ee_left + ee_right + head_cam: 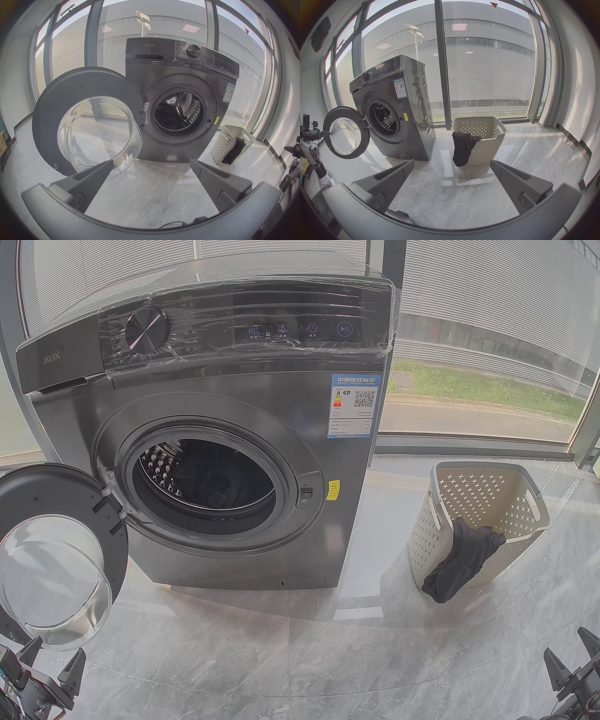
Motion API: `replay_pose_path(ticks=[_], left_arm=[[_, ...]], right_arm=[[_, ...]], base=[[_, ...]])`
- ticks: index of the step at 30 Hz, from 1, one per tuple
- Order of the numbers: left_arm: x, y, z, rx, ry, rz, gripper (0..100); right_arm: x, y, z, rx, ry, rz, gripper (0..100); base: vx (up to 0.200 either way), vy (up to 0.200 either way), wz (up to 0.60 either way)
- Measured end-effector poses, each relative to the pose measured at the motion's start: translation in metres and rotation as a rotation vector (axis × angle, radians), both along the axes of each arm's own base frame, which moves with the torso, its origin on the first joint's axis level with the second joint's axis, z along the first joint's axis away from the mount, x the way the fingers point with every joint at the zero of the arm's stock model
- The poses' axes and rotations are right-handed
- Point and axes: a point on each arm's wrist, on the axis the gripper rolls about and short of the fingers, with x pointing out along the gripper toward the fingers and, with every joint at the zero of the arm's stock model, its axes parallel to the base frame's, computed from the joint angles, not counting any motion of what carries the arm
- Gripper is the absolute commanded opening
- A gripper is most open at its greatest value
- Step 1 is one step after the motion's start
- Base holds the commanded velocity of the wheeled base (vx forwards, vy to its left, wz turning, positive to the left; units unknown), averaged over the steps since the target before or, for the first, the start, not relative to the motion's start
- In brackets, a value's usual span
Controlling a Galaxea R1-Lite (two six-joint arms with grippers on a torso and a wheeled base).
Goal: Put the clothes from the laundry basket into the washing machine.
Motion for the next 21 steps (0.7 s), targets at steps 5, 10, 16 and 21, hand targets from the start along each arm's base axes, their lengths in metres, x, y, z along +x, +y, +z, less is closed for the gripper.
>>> replay_pose_path(ticks=[5, 10, 16, 21], left_arm=[[-0.008, 0.003, -0.003, -0.009, -0.038, 0.067, 100], [-0.016, 0.004, -0.003, -0.007, -0.102, 0.181, 100], [-0.028, 0.004, -0.006, 0.065, -0.192, 0.243, 100], [-0.034, 0.0, -0.009, 0.087, -0.242, 0.134, 100]], right_arm=[[-0.009, 0.001, -0.004, -0.021, -0.069, -0.015, 100], [-0.014, 0.002, -0.006, -0.034, -0.122, -0.017, 100], [-0.016, 0.002, -0.007, -0.043, -0.147, -0.021, 100], [-0.016, 0.003, -0.007, -0.045, -0.155, -0.02, 100]], base=[[0.0, 0.0, 0.0], [0.0, 0.0, 0.0], [0.0, 0.0, 0.0], [0.0, 0.0, 0.0]])
